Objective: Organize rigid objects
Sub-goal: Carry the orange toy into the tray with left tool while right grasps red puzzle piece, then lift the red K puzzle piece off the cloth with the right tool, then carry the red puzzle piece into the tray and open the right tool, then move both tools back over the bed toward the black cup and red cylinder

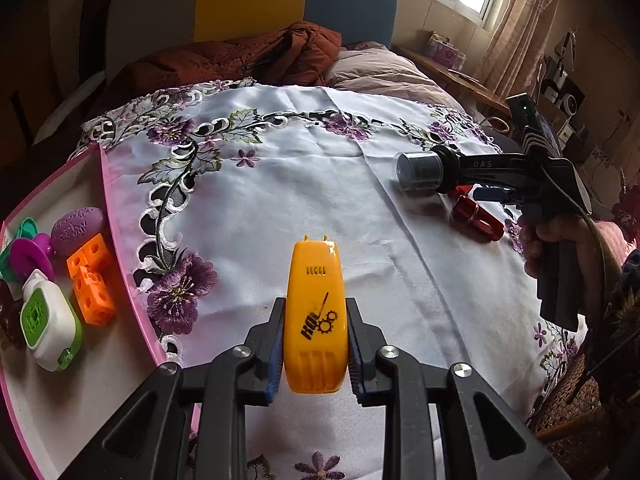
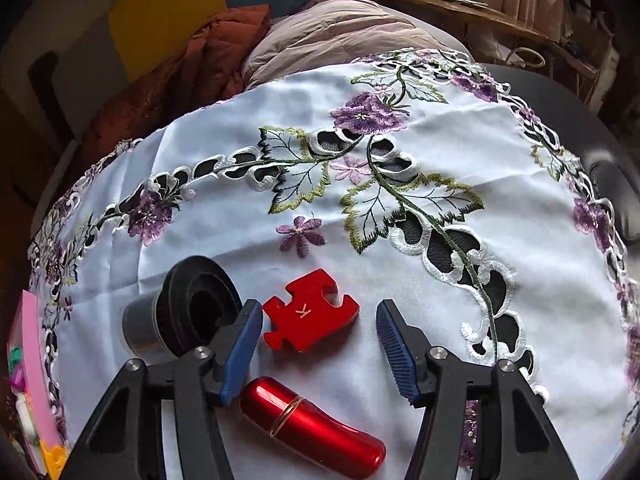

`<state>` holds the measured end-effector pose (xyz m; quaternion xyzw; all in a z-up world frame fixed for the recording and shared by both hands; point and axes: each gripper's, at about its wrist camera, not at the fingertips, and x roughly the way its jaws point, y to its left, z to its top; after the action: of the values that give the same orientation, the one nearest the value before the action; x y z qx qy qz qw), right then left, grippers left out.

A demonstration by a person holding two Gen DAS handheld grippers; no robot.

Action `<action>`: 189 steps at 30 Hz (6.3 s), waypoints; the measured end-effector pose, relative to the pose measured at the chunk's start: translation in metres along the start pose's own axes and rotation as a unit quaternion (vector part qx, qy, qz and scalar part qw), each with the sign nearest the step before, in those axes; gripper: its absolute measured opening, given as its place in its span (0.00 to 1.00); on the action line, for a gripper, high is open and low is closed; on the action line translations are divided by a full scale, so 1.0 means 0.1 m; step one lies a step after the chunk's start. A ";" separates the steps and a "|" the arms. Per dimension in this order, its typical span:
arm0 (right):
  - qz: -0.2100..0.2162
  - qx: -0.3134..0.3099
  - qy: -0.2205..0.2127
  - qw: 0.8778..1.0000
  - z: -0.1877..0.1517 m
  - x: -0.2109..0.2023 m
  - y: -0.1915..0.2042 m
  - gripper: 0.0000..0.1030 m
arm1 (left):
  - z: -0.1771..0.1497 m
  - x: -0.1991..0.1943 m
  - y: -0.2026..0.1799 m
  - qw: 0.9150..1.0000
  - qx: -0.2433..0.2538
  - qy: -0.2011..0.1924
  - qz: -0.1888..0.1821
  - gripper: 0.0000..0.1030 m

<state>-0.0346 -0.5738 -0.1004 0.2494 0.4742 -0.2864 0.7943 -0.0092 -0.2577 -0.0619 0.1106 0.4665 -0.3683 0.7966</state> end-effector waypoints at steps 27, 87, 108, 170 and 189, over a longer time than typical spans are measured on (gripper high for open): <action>-0.034 -0.045 -0.015 0.998 -0.05 0.02 0.09 0.47 | -0.06 -0.81 0.55 0.993 -0.045 -0.082 0.076 0.25; -0.048 -0.087 -0.034 0.994 -0.12 -0.04 0.25 0.47 | -0.65 -1.24 1.88 0.952 -0.203 -0.090 0.212 0.31; -0.011 -0.070 -0.110 0.991 -0.04 -0.43 0.29 0.47 | -0.62 -1.35 1.74 0.952 -0.180 -0.099 0.228 0.31; 0.253 -0.491 0.017 0.833 -2.34 -0.80 3.71 0.61 | -0.98 -1.49 2.29 0.932 -0.248 -0.104 0.242 0.31; 0.223 -0.422 -0.072 0.876 -1.89 -1.36 3.04 1.00 | -0.88 -1.53 2.06 0.939 -0.210 -0.110 0.247 0.31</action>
<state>0.0074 -0.2014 -0.0210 -0.0311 0.4236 0.1083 0.8988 0.0295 0.0072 -0.0181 0.0115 0.4004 -0.0632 0.9141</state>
